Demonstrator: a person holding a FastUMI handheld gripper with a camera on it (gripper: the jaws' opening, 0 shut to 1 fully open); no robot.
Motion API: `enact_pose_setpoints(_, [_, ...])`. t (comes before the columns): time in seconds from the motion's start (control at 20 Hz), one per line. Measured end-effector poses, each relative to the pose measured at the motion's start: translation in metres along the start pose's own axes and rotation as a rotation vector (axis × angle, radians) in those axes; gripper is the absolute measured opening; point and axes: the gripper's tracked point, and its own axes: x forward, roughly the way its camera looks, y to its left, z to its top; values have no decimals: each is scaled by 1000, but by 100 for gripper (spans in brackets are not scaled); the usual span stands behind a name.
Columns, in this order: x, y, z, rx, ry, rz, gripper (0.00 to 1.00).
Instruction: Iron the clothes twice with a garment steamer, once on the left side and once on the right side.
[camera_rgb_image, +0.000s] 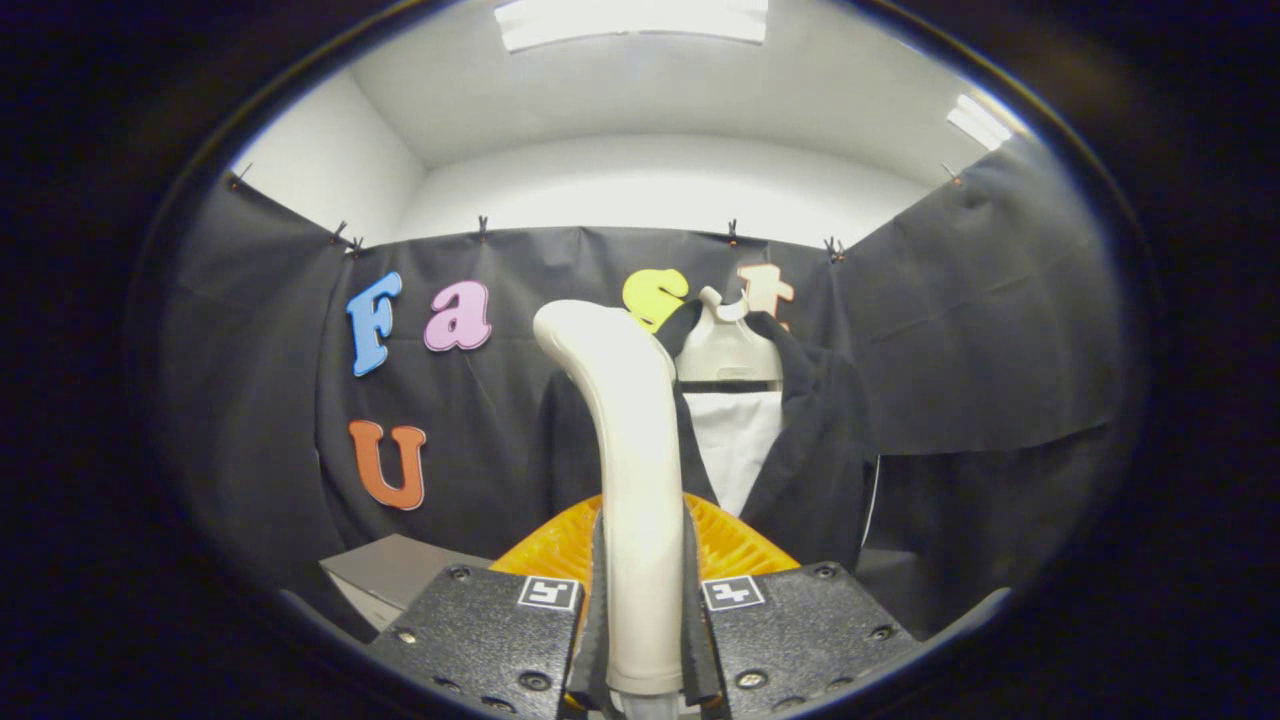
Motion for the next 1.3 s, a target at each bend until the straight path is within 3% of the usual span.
enact_pose_setpoints(0.6, [9, -61, -86, 48, 176, 0, 32])
enact_pose_setpoints(1.3, [-21, -75, -176, 24, 334, -14, 32])
